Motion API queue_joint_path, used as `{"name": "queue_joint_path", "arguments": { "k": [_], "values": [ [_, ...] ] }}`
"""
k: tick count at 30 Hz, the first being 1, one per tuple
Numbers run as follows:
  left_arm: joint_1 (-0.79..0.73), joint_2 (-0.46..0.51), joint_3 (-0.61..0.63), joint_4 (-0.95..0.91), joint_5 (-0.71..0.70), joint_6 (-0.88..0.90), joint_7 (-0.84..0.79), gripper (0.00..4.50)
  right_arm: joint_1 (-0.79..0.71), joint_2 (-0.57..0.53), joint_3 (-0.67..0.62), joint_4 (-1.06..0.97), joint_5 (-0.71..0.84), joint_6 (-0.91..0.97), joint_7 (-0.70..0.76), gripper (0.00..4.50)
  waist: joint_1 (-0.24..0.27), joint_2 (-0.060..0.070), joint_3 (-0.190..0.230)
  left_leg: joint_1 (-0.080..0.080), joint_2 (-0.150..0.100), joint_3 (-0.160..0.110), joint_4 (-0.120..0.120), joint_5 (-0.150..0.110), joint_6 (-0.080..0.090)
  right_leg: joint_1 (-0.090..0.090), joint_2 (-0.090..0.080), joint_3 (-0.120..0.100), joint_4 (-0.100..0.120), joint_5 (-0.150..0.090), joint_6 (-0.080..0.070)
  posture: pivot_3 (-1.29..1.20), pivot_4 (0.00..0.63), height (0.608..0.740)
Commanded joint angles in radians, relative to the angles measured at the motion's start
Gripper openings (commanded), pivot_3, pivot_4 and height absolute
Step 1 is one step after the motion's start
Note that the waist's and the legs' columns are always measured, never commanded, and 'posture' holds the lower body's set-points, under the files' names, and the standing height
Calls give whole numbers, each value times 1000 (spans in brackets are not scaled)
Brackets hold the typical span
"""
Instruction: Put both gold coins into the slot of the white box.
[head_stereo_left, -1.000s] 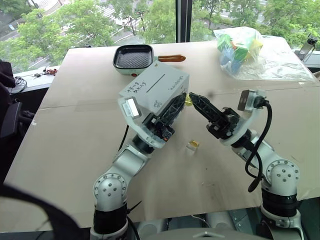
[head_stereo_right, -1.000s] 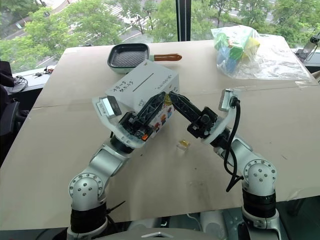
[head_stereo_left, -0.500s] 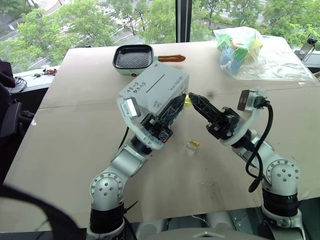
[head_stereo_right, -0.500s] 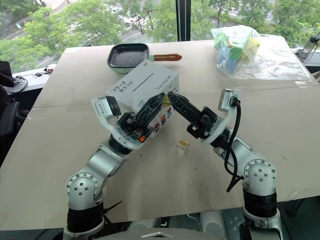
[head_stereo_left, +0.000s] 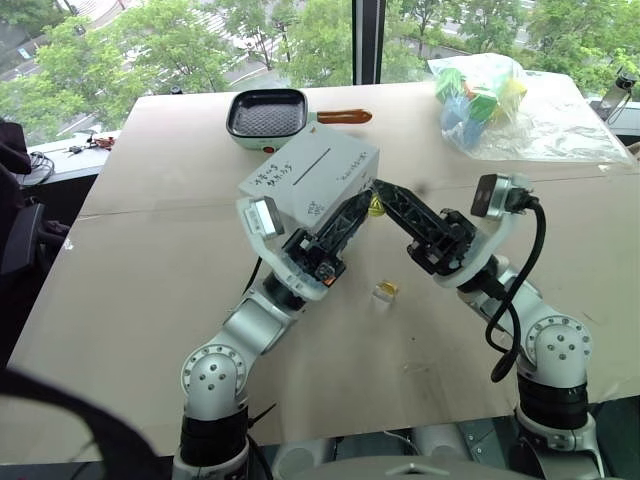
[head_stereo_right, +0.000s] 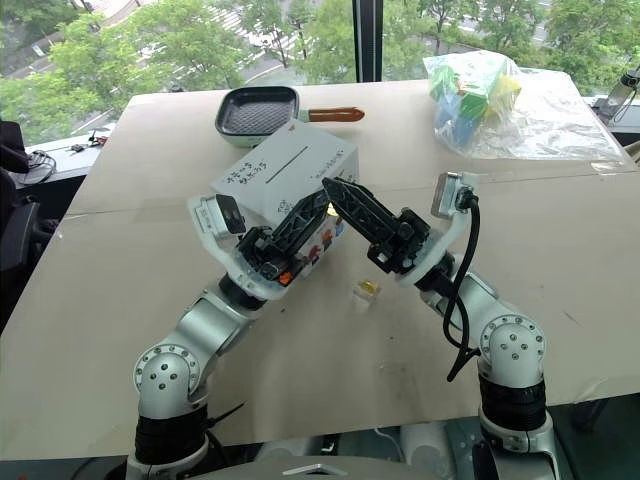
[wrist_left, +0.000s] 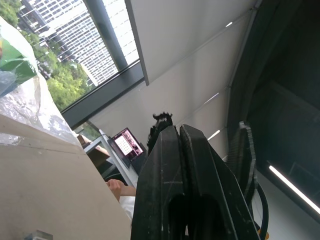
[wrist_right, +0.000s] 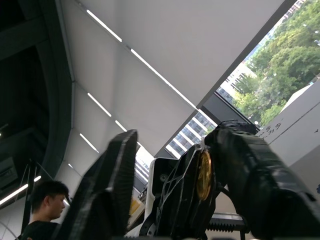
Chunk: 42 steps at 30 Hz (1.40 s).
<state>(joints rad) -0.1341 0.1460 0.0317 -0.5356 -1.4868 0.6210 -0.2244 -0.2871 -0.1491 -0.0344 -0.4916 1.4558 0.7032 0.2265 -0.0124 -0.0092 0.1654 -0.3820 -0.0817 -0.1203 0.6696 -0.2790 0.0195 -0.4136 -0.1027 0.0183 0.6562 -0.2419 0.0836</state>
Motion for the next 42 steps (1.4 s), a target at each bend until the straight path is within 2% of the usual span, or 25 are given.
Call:
{"name": "queue_joint_path", "arguments": {
  "k": [1, 4, 6, 8, 13, 15, 18, 20, 24, 28, 32, 38, 42],
  "values": [
    [0, 20, 23, -29, -24, -8, -14, 0, 18, -5, -30, -17, 17, -29, -5, 3289, 0, 0, 0, 0, 0, 0, 0, 0, 0, 0, 0, 0, 0, 0, 0, 0, 150, 721],
    [-34, 65, 61, -44, -9, -19, 8, 0, 28, -78, -70, 0, -37, -24, 41, 3289, 0, 0, 0, 0, 0, 0, 0, 0, 0, 0, 0, 0, 0, 0, 0, 0, 150, 721],
    [-78, 137, 116, -58, 5, -23, 33, 0, 18, -185, -103, 23, -122, -26, 139, 3289, 2, 0, 0, 0, 0, 0, 0, -1, 1, 0, 0, 0, 0, 0, 0, 0, 150, 721],
    [-111, 235, 160, -77, 22, -6, 20, 0, 2, -286, -103, 44, -222, -41, 233, 3289, 1, 0, 1, 0, -1, 0, 0, -1, 2, 0, 0, 0, 0, 0, 0, 0, 150, 721],
    [-188, 569, 340, -71, 47, 40, -51, 0, -99, -546, -34, 134, -573, -186, 527, 3289, -7, 1, 3, 0, 0, 2, -2, 0, 0, -2, 1, 1, 0, 0, 0, 0, 150, 721],
    [-240, 648, 344, -42, 104, 54, -2, 0, -143, -580, -13, 153, -637, -216, 584, 3289, -4, 1, 3, 0, 1, 2, -2, 0, 0, -2, 2, 0, 0, -1, 1, 0, 150, 721],
    [-317, 720, 262, -38, 209, 115, 85, 0, -192, -575, -3, 159, -672, -226, 615, 3289, 1, 0, 4, 0, 2, 1, -2, 0, 0, -1, 1, 0, -2, -1, 1, 0, 150, 721],
    [-367, 730, 198, -44, 255, 160, 139, 0, -223, -558, -10, 155, -676, -220, 613, 3289, 6, -1, 5, -1, 1, 0, -2, 0, 0, -1, 0, -1, -3, 0, 1, 0, 150, 721],
    [-471, 673, 61, -5, 390, 240, 263, 0, -276, -562, -28, 140, -682, -192, 607, 3289, 11, -6, 7, -3, -1, -1, -1, 0, 1, -1, -1, -2, -5, 0, 1, 0, 150, 721],
    [-477, 627, 7, -6, 493, 285, 303, 0, -281, -576, -38, 123, -669, -152, 617, 3289, 9, -6, 8, -6, 0, -2, -2, -1, 0, -4, -1, -2, -6, 0, 1, 0, 150, 721],
    [-470, 586, -4, -14, 554, 315, 308, 0, -275, -571, -39, 121, -676, -139, 621, 3289, 3, -6, 8, -18, 0, -1, -1, 0, 0, -18, -2, -1, -1, 0, 1, 0, 150, 721],
    [-415, 506, 58, -11, 561, 310, 272, 0, -288, -543, -38, 121, -669, -115, 608, 3289, 3, -6, 8, -17, 0, 1, 1, 0, 0, -17, -2, 0, 2, 0, 1, 0, 150, 721],
    [-395, 504, 111, 1, 539, 321, 215, 0, -288, -537, -43, 118, -668, -107, 605, 3289, 3, -6, 8, -17, 0, 1, 2, 0, 0, -17, -2, 0, 3, 0, 1, 0, 150, 721]
  ]
}}
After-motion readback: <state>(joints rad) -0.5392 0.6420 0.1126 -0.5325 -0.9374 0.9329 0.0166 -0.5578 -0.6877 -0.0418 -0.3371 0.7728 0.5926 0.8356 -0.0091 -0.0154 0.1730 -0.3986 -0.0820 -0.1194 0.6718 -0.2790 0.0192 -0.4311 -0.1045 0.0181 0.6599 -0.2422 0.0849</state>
